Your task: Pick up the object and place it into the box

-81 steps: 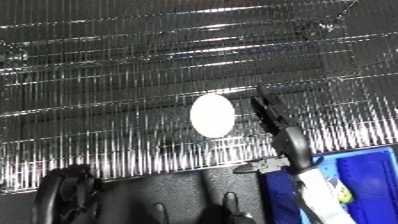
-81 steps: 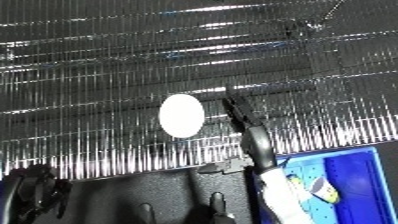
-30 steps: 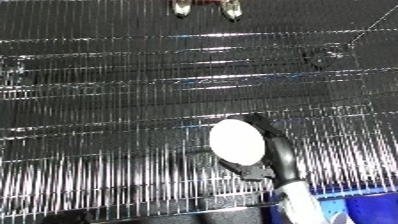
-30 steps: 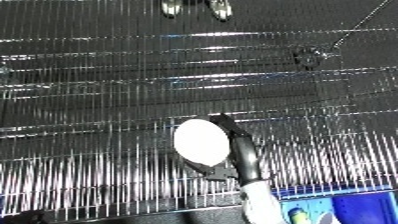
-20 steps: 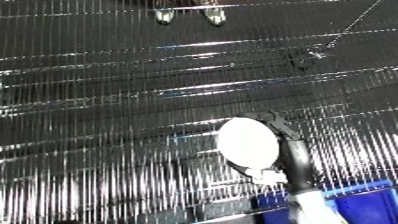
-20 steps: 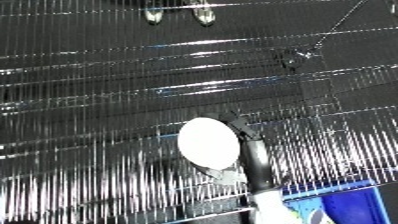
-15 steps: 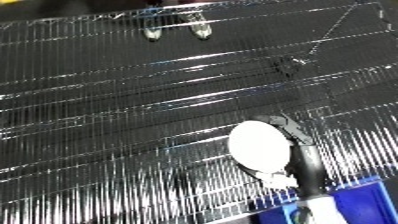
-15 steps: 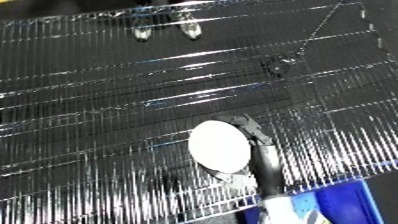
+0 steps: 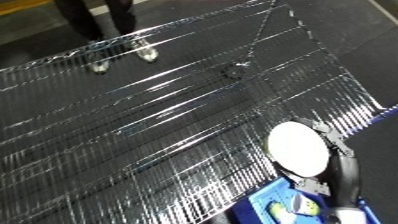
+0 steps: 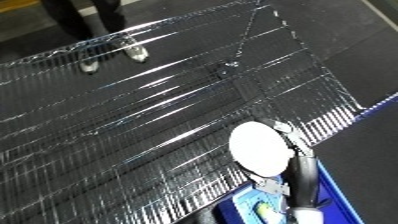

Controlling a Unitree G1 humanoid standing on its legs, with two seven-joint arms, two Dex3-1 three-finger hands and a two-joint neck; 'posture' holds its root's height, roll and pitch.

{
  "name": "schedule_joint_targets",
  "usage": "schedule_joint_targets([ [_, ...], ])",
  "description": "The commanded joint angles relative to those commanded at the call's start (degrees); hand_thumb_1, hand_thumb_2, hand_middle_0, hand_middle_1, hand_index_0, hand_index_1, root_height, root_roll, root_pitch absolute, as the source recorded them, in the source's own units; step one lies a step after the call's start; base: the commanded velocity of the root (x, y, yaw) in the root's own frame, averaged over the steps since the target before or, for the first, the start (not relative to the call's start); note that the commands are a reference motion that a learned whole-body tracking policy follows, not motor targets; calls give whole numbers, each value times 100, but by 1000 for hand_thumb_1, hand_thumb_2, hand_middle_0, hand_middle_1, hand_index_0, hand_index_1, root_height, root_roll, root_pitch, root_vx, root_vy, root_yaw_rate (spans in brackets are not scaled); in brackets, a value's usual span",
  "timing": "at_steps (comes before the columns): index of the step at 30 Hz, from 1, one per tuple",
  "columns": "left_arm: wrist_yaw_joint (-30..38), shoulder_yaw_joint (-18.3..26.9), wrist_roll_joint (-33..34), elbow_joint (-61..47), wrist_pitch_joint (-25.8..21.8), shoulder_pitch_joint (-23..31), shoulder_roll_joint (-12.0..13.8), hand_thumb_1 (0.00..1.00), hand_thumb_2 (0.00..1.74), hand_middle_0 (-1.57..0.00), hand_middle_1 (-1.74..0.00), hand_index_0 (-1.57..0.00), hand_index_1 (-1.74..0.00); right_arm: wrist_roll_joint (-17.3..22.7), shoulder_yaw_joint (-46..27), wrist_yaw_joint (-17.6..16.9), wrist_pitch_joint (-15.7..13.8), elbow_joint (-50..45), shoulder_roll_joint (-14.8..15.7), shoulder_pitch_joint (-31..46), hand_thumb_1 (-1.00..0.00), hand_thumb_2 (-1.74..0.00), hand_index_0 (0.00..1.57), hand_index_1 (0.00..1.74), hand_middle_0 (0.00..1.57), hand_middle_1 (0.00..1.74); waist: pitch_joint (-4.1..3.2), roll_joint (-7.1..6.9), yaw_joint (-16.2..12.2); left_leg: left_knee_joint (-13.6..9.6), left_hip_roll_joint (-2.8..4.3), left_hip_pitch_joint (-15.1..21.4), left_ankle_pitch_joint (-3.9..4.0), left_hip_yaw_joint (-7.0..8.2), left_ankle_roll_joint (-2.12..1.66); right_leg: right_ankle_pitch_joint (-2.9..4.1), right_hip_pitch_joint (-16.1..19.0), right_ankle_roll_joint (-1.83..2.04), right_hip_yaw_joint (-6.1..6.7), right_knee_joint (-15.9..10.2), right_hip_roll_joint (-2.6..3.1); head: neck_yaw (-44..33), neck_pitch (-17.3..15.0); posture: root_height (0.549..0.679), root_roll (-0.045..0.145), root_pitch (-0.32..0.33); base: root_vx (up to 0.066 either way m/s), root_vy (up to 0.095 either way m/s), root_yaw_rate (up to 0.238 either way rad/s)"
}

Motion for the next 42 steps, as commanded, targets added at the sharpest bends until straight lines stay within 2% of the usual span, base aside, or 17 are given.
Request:
schedule_joint_targets([
  [3,-2,-4,-25,-9,-67,72,-54,1000,1740,-1570,-1740,-1570,-1740,110,-203,-6,-152,-22,-49,301,-550,-957,864,957,864,957,-8,76,-182,-60,32,123,-15,114,-5,-15,36,15,84,-44,-11,293,89,665,76,-34,-12,81,-264],
  [6,-36,9,-41,7,-108,149,-112,1000,1740,-1570,-1740,-1570,-1740,235,-437,26,-297,-25,-62,611,-550,-957,864,957,864,957,-23,130,-377,-70,75,237,-57,237,-3,-48,68,22,162,-51,4,664,166,665,78,-37,5,70,-234],
  [12,-79,2,-24,167,-186,196,-256,1000,1740,-1570,-1740,-1570,-1740,530,-845,86,-549,148,-15,1037,-550,-957,864,957,864,957,-67,210,-712,-52,134,416,-106,425,2,-113,110,19,274,-28,92,1261,181,665,81,-42,31,59,-173],
  [17,-65,-12,-33,295,-264,191,-345,1000,1740,-1570,-1740,-1570,-1740,748,-1101,95,-685,487,-26,1223,-550,-957,864,957,864,957,-99,303,-885,-71,127,504,-127,509,-5,-118,124,26,337,-73,139,1636,161,665,82,-42,25,47,-87],
  [21,-47,-63,-69,322,-302,196,-380,1000,1740,-1570,-1740,-1570,-1740,938,-1184,187,-754,716,-77,1235,-350,-609,549,609,549,609,-110,402,-931,-162,84,565,-127,520,-8,-86,139,44,363,-157,128,1817,142,666,84,-39,-4,40,-29],
  [28,-23,-122,-163,342,-347,189,-423,1000,1740,-1570,-1740,-1570,-1740,1117,-1213,282,-755,1001,-167,1149,0,0,0,0,0,0,-154,532,-910,-311,30,619,-90,489,-27,-29,169,74,374,-280,74,1944,29,668,87,-34,-12,26,-2],
  [36,-20,-137,-256,414,-357,207,-466,1000,1740,-1570,-1740,-1570,-1740,1081,-1183,381,-681,1050,-173,1176,0,0,0,0,0,0,-216,566,-870,-335,26,617,-25,438,-62,-33,201,60,342,-291,57,1784,-262,668,89,-34,-5,13,43],
  [42,23,-145,-319,367,-360,272,-501,1000,1740,-1570,-1740,-1570,-1740,728,-1044,540,-543,790,-131,1264,0,0,0,0,0,0,-234,516,-795,-346,19,600,14,373,-70,-51,240,33,304,-271,58,1376,-503,669,89,-37,9,11,66],
])
